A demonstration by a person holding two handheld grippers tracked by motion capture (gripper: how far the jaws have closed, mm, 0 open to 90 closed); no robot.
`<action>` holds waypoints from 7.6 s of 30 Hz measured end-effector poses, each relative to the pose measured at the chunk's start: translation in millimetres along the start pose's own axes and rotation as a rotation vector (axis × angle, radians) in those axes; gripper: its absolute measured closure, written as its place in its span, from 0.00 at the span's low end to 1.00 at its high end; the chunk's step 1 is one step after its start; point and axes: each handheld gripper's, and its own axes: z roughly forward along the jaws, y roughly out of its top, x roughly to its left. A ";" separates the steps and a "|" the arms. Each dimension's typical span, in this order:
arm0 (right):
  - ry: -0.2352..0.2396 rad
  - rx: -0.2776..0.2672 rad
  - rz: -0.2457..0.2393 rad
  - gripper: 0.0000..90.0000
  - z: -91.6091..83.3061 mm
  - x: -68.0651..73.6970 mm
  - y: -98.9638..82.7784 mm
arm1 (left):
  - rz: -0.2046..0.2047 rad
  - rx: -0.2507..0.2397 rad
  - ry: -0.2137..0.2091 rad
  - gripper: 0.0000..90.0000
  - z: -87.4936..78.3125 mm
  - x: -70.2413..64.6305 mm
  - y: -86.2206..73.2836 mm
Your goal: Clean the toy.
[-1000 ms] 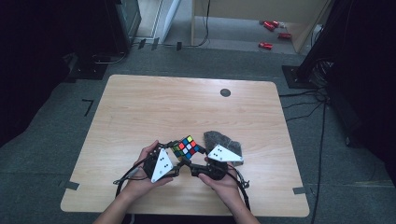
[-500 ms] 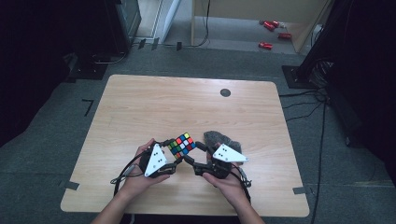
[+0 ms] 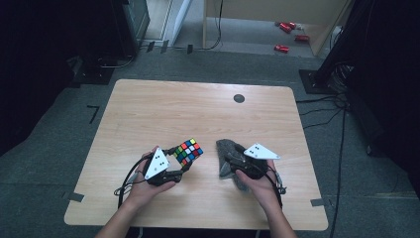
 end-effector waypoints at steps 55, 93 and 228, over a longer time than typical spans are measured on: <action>0.316 -0.144 0.201 0.79 -11.2 50.5 24.5 | 0.066 -0.044 -0.133 0.38 -2.6 -24.4 12.1; 0.332 0.170 0.312 0.77 44.7 50.2 -23.2 | -0.045 -0.144 -0.146 0.39 -19.6 -6.8 25.9; 0.241 -0.216 0.140 0.79 -15.9 66.4 21.2 | 0.081 -0.042 -0.093 0.39 -7.0 -27.4 18.6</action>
